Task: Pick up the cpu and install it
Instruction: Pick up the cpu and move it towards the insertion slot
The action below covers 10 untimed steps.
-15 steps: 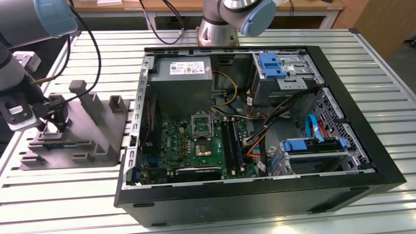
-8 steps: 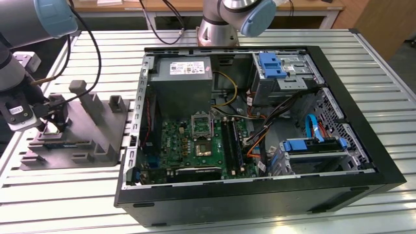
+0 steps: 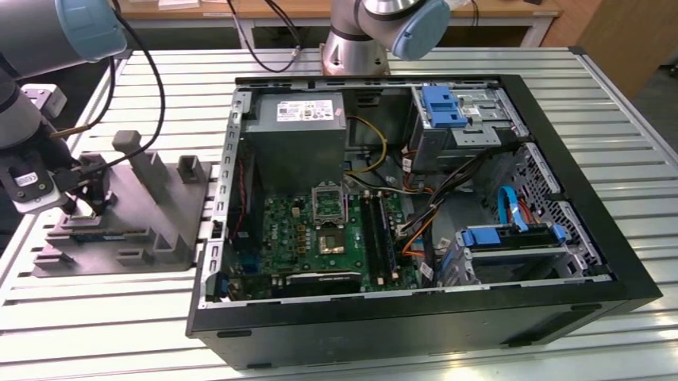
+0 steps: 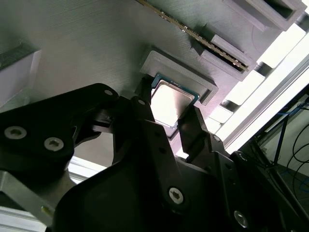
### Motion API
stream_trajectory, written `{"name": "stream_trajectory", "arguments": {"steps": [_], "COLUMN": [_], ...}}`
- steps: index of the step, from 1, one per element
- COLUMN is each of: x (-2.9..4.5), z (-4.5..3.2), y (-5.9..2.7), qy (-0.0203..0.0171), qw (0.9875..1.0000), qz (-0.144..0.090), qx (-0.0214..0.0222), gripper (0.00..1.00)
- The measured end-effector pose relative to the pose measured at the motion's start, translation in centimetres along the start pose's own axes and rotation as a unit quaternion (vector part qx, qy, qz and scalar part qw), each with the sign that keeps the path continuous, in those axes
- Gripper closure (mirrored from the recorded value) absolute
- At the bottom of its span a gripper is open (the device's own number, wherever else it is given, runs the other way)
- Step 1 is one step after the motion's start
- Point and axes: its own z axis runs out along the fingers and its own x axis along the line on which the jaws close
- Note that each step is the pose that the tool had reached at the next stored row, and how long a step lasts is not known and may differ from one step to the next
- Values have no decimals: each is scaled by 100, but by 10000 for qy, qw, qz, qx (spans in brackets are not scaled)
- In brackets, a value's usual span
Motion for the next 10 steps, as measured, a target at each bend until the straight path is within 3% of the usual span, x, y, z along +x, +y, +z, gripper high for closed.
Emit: {"name": "stream_trajectory", "arguments": {"steps": [10], "x": [0], "z": [-7], "y": [1], "qy": [-1], "qw": [10000], "qz": [0], "qx": [-1], "gripper": [53]}}
